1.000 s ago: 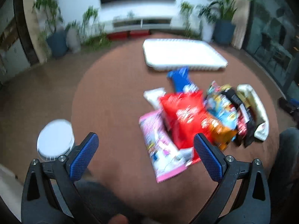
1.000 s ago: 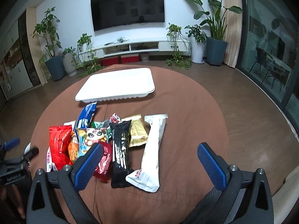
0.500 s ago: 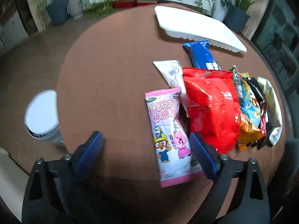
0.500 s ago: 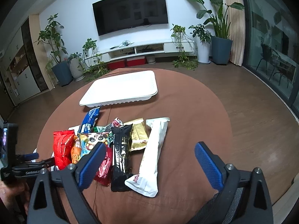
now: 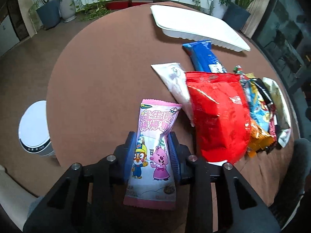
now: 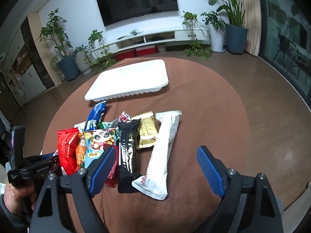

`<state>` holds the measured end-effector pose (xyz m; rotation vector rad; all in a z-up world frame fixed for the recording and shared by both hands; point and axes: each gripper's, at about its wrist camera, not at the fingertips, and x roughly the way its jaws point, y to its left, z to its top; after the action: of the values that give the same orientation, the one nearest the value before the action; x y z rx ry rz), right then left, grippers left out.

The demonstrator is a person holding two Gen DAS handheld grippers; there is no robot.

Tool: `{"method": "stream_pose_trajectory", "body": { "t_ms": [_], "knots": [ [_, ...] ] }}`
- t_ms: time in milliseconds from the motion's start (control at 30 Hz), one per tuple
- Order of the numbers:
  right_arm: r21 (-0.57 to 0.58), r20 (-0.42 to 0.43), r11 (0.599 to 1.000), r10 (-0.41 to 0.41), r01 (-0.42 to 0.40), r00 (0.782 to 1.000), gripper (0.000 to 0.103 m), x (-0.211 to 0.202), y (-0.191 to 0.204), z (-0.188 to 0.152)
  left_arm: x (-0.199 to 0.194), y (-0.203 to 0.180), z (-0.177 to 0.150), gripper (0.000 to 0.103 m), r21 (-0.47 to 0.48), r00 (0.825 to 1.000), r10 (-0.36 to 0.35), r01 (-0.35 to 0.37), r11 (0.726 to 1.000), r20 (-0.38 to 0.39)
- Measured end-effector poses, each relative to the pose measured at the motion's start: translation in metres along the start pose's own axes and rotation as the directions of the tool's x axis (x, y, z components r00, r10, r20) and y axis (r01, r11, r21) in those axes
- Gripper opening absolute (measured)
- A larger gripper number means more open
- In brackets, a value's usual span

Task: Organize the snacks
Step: 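Grasp the pink candy packet with the left gripper while the right gripper grasps the white long packet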

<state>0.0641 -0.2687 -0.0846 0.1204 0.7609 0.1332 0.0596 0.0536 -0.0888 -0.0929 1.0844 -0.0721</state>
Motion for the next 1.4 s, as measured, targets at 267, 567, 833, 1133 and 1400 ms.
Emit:
{"method": "stream_pose_trajectory", "body": {
  "t_ms": [267,567,833,1133,1400],
  "knots": [
    [0.014,-0.171,1.000,-0.017,0.020,0.985,0.074,0.036,-0.011,0.002,-0.002,0.004,-0.006,0.024,-0.018,0.996,-0.092,0.092,0.996,-0.001],
    [-0.029,-0.293,0.999,-0.031,0.023,0.956,0.063,0.072,-0.004,0.001,-0.003,-0.008,-0.011,0.024,0.060,0.998,-0.066,0.066,0.996,-0.008],
    [-0.052,-0.324,0.998,-0.042,0.027,0.945,0.031,0.078,-0.003,-0.009,-0.002,-0.012,-0.009,0.024,0.083,0.998,-0.056,0.057,0.995,-0.012],
    [-0.026,-0.308,1.000,0.002,-0.010,0.951,0.023,0.073,-0.013,-0.012,-0.003,-0.011,-0.010,0.024,0.090,0.997,-0.070,0.071,0.993,-0.016],
    [0.014,-0.273,0.999,0.043,-0.041,0.961,0.022,0.060,-0.019,-0.012,-0.005,-0.012,-0.008,0.019,0.105,0.996,-0.089,0.090,0.990,-0.016]
  ]
}}
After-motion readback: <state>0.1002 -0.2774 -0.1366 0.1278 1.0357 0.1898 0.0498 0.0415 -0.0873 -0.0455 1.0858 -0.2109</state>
